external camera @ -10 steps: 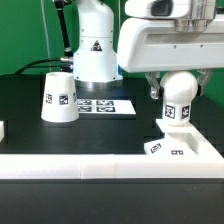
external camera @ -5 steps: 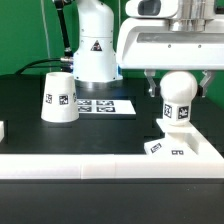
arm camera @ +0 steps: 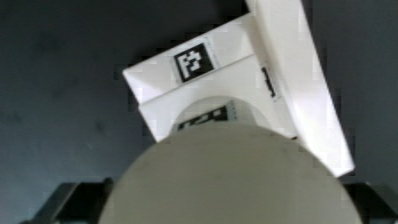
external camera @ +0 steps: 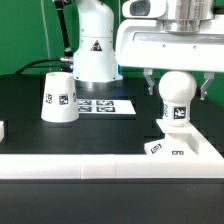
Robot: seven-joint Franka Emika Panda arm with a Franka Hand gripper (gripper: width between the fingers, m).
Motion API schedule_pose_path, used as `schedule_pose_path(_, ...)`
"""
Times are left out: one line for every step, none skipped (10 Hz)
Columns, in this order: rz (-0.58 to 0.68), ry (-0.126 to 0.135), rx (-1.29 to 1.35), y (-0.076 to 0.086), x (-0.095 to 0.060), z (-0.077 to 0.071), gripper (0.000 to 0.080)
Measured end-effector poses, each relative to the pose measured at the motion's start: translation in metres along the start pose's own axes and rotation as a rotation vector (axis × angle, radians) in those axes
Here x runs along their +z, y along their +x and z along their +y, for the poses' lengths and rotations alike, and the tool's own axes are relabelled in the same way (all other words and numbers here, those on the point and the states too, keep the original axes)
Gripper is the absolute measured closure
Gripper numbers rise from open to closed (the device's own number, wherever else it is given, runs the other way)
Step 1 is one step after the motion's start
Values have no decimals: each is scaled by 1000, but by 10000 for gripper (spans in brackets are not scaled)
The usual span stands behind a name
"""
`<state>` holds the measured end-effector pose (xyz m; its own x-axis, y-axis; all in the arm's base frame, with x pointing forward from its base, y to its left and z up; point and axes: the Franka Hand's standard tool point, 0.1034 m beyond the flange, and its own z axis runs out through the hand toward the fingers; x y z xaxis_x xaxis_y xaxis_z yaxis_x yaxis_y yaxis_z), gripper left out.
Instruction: Assemble lamp
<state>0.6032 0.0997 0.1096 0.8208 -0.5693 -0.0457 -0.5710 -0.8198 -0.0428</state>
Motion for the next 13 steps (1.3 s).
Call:
schedule_pose_path(-6,2,87,-2,0,-1,222)
schedule_pose_path(-17,7,194,-4,1,-2,222)
schedule_pose_path(-33,14,292,-6,1,-3,222)
schedule_pose_path(-46,21,390,-7,2,-5,222)
schedule_pose_path(-54,25,454,-7,2,-5,222)
schedule_pose_path(-85,32,574,-5,2,-6,222)
schedule_pose_path(-98,38,634,-3,2,-8,222)
schedule_pose_path(-99,39,658,-4,2,-10,222)
schedule_pose_path(-95,40,599,-4,2,-10,194)
schedule_pose_path(-89,46,495,-3,0,-10,119)
schedule_pose_path(-87,51,462,-3,-3,-10,119)
schedule_pose_path(-78,54,370,-4,-7,-12,103)
schedule_pose_path(-69,60,258,-6,-11,-16,101)
